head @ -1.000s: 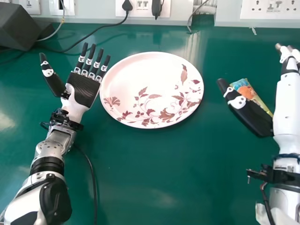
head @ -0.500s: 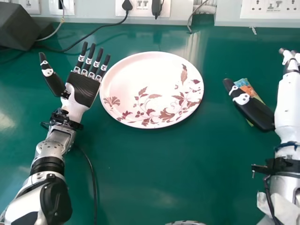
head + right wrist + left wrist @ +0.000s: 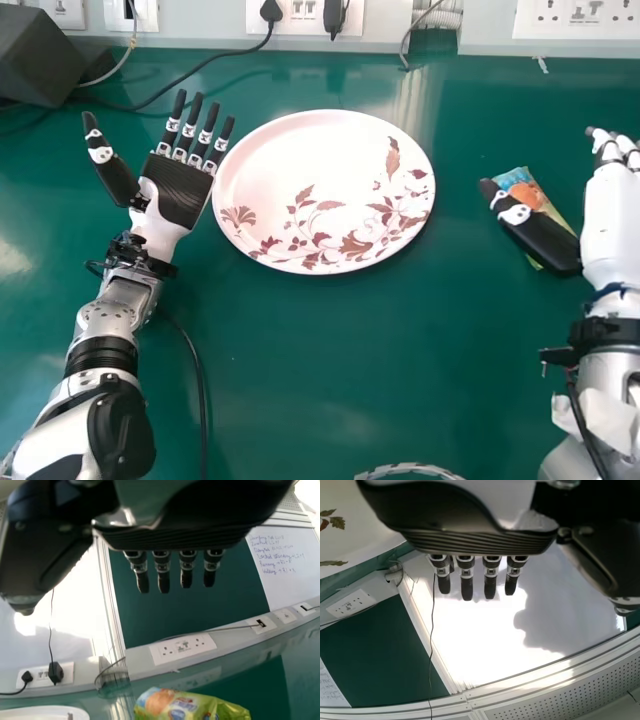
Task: Pick up biscuit and place it in the plate
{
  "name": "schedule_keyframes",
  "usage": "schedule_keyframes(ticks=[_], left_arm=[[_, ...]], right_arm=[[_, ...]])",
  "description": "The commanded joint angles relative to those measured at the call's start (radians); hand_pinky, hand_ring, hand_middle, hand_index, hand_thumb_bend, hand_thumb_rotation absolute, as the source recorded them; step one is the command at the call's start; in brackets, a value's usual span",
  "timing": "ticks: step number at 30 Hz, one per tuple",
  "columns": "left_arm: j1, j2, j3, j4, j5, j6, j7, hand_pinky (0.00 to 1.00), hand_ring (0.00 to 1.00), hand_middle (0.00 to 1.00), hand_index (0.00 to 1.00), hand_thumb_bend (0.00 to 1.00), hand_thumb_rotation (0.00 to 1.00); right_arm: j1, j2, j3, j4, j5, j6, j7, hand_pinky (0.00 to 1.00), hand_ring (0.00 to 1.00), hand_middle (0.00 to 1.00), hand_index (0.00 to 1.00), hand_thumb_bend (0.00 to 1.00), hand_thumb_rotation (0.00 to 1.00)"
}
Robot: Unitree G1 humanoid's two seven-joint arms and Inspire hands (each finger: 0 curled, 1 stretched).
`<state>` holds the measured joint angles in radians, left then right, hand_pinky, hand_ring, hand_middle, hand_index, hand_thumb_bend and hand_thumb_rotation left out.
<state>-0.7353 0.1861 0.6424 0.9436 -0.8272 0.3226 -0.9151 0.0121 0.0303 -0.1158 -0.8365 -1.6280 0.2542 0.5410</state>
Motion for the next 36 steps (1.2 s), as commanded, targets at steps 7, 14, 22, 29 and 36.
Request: schedule_keyframes(ticks=[7,14,22,29,36], left_arm=[[0.056,-0.031,-0.001,0.019,-0.002,0.026,-0.006,0.99,0.95,1.0,1.0,1.0,0.77],[0.057,-0.031,-0.003,0.026,0.003,0.022,-0.02,1.0,0.95,0.99,1.0,1.0,0.76],[0.061,-0.033,0.0,0.018,-0.002,0.039,-0.012,1.0,0.96,1.0,1.0,1.0,0.77],[0.059,-0.032,-0.001,0.019,0.0,0.038,-0.017,1.0,0.97,1.0,1.0,1.0,0.78],[0.056,-0.031,0.001,0.022,-0.006,0.052,-0.014,0.99,0.95,0.99,1.0,1.0,0.78]], right_arm=[[-0.04,-0.021,-0.012,0.046,-0.033,0.011,0.07,1.0,1.0,1.0,1.0,1.0,0.86],[-0.046,-0.05,-0.021,0.098,-0.011,0.014,0.059,1.0,1.0,1.0,1.0,1.0,0.84],[-0.064,-0.086,-0.013,0.153,-0.005,0.026,0.074,1.0,1.0,1.0,1.0,1.0,0.85],[-0.07,-0.112,-0.011,0.187,0.003,0.033,0.071,1.0,1.0,1.0,1.0,1.0,0.84],[-0.095,-0.145,-0.004,0.232,-0.002,0.052,0.086,1.0,1.0,1.0,1.0,1.0,0.83]])
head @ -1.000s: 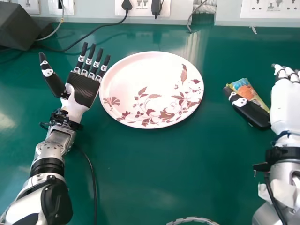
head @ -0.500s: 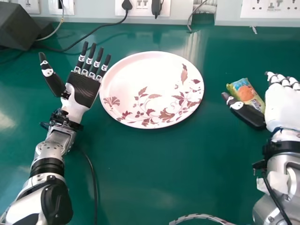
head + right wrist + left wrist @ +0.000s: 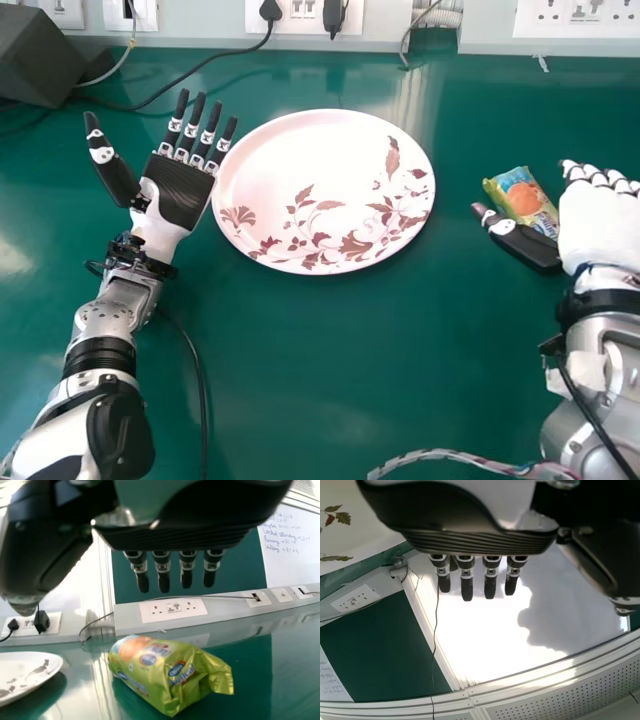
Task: Pick up biscuit and place it in the plate
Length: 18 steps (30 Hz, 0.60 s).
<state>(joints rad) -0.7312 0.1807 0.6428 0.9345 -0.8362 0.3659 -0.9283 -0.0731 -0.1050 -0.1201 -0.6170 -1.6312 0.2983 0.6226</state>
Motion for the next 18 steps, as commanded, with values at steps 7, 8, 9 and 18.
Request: schedule_keyframes(ticks=[7,8,9,18], left_arm=[[0.053,-0.028,-0.001,0.027,0.003,0.006,0.005,0.96,0.94,0.98,1.0,1.0,0.75],[0.053,-0.028,-0.001,0.028,0.002,0.007,0.004,0.96,0.93,0.98,1.0,1.0,0.74],[0.053,-0.029,0.0,0.028,0.001,0.009,0.005,0.96,0.93,0.98,1.0,1.0,0.73],[0.057,-0.034,0.001,0.024,-0.002,0.003,0.0,0.99,0.94,0.98,1.0,1.0,0.7]], right_arm=[[-0.031,-0.057,-0.002,0.087,0.027,0.032,-0.016,1.0,1.0,1.0,1.0,1.0,0.83],[-0.035,-0.064,-0.002,0.098,0.031,0.036,-0.019,1.0,1.0,1.0,1.0,1.0,0.83],[-0.037,-0.071,-0.001,0.109,0.035,0.041,-0.021,1.0,1.0,1.0,1.0,1.0,0.83],[-0.056,-0.122,0.011,0.182,0.062,0.079,-0.024,1.0,1.0,1.0,1.0,1.0,0.83]])
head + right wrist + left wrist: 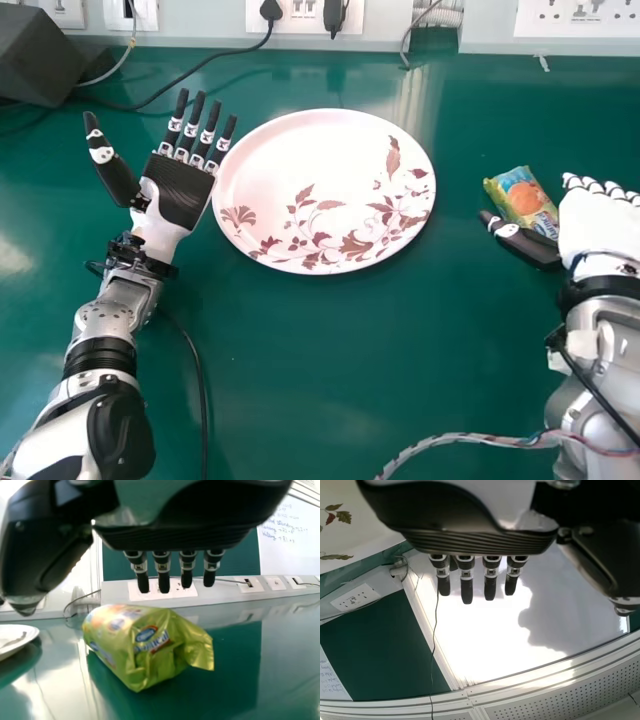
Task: Pick up biscuit and place it in the plate
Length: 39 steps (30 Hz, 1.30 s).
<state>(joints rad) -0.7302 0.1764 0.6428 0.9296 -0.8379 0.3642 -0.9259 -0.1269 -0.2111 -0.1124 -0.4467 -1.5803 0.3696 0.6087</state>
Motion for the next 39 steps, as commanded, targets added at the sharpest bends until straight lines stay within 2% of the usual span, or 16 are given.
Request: schedule_keyframes(ticks=[1,11,31,39], left_arm=[[0.057,-0.03,0.002,0.027,0.0,0.004,0.001,0.99,0.94,0.98,1.0,1.0,0.7],[0.061,-0.032,0.001,0.021,0.0,0.001,0.003,1.0,0.93,0.97,1.0,1.0,0.68],[0.064,-0.035,-0.002,-0.011,-0.006,0.017,0.017,1.0,0.95,0.99,1.0,1.0,0.67],[0.066,-0.038,-0.004,-0.015,-0.003,0.008,0.016,1.0,0.94,0.98,1.0,1.0,0.67]], right_arm=[[-0.003,-0.021,0.005,0.019,0.018,0.01,-0.015,1.0,1.0,1.0,1.0,1.0,0.83],[-0.014,-0.069,0.021,0.104,0.094,0.037,-0.081,1.0,1.0,1.0,1.0,1.0,0.84],[-0.08,-0.134,0.1,0.23,0.146,0.113,-0.097,1.0,1.0,1.0,1.0,1.0,0.86],[-0.105,-0.171,0.12,0.307,0.19,0.134,-0.133,1.0,1.0,1.0,1.0,1.0,0.85]])
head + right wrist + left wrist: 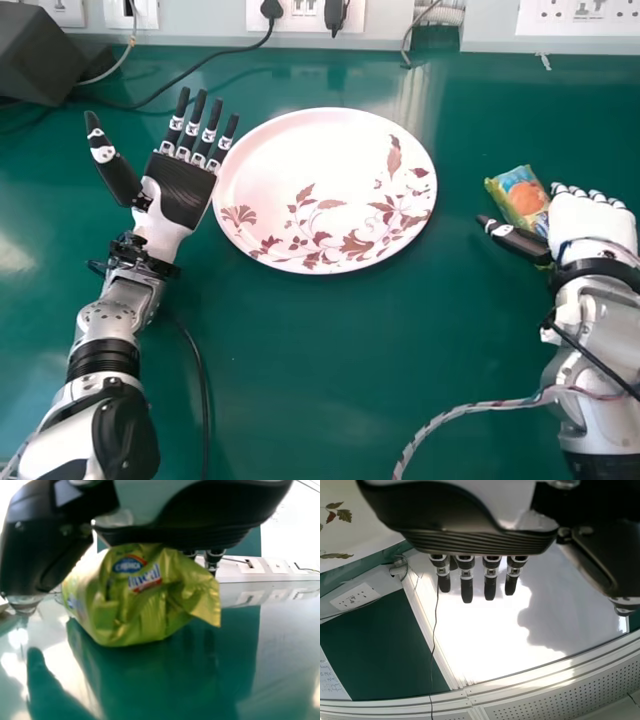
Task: Pick up biscuit and place it in the plate
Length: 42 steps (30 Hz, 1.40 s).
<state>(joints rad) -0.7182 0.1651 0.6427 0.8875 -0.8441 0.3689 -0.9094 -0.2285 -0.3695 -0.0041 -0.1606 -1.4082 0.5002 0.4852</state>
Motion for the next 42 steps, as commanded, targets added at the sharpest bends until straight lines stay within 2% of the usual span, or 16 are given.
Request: schedule_keyframes(ticks=[1,8,17,23,36,42], left_arm=[[0.054,-0.027,-0.003,0.026,0.002,0.003,-0.001,1.0,0.94,0.98,1.0,1.0,0.67],[0.056,-0.027,-0.001,0.017,-0.002,0.006,0.005,0.97,0.92,0.97,0.99,1.0,0.65],[0.051,-0.017,0.01,0.028,-0.019,0.04,-0.007,0.99,0.93,0.96,1.0,1.0,0.66],[0.052,-0.017,0.018,0.021,-0.038,0.068,0.006,0.98,0.93,0.95,1.0,1.0,0.62],[0.056,-0.018,0.027,0.005,-0.061,0.103,0.02,1.0,0.93,0.96,0.99,1.0,0.54],[0.058,-0.016,0.028,0.008,-0.073,0.115,0.02,0.99,0.92,0.94,0.97,1.0,0.55]], right_arm=[[-0.003,-0.018,0.015,0.029,0.023,0.004,-0.018,1.0,1.0,1.0,1.0,1.0,0.84],[-0.01,-0.048,0.037,0.083,0.062,0.023,-0.059,1.0,1.0,1.0,1.0,1.0,0.86],[-0.009,-0.096,0.063,0.127,0.085,0.057,-0.069,1.0,1.0,1.0,1.0,1.0,0.82],[0.011,-0.117,0.07,0.121,0.115,0.062,-0.083,1.0,1.0,1.0,1.0,1.0,0.8],[0.012,-0.194,0.091,0.08,0.209,0.057,0.087,1.0,1.0,1.0,1.0,1.0,0.75],[0.019,-0.221,0.104,0.065,0.23,0.063,0.113,1.0,1.0,1.0,1.0,0.98,0.75]])
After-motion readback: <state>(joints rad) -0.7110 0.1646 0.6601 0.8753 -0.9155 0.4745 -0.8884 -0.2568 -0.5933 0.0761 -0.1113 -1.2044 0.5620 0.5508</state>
